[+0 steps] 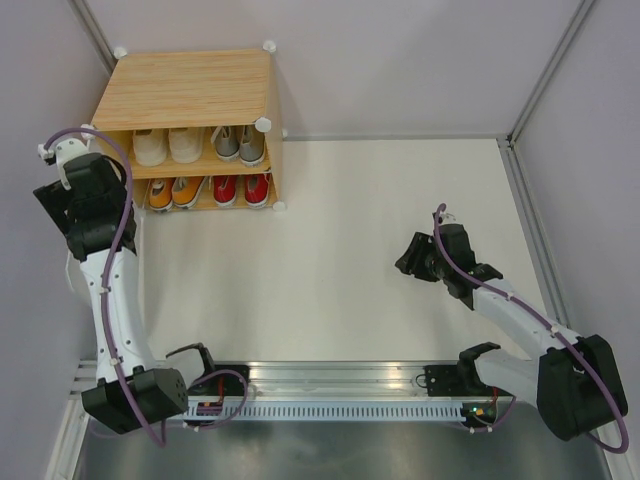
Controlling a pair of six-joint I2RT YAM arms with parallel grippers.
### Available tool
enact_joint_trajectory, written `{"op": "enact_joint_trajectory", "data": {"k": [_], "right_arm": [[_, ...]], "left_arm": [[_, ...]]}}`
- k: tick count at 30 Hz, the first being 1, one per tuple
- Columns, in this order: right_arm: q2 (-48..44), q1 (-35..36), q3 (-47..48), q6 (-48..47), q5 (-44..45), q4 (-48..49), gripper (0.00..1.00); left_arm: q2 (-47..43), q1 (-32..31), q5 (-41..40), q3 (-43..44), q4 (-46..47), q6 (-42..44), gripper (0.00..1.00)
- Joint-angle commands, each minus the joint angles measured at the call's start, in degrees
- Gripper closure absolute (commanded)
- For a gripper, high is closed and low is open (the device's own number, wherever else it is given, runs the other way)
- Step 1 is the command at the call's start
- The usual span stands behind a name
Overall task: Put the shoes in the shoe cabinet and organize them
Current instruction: Close the shoe cabinet at the center of the board.
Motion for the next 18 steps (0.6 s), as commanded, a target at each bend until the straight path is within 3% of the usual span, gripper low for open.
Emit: {"op": "enact_joint_trajectory", "data": {"k": [1, 7, 12, 13, 18], "right_arm": [[0.19, 0.16, -0.16, -0.91, 1.54, 0.93, 0.47], [-0.51, 0.16, 0.02, -0.99, 2.16, 0.66, 0.47], [-2.27, 0.16, 0.19, -1.43, 4.27, -0.57, 0.47], [-2.62, 0.16, 0.28, -1.43, 4.36, -0.57, 0.47], [-2.45, 0.16, 0.54, -1.61, 6.03, -0.75, 0.47]], "left_arm": [[-1.63, 0.24, 5.87, -0.2, -1.14, -3.6, 0.09], [-3.91, 0.24, 17.72, -1.78, -3.87, -6.94, 0.08], [-2.25, 0.24, 49.06, -3.46, 0.41, -7.2, 0.06], [-2.24, 0.24, 58.69, -3.45, 1.83, -7.55, 0.07], [-5.05, 0.16, 68.27, -3.28, 10.18, -13.96, 0.06]]}}
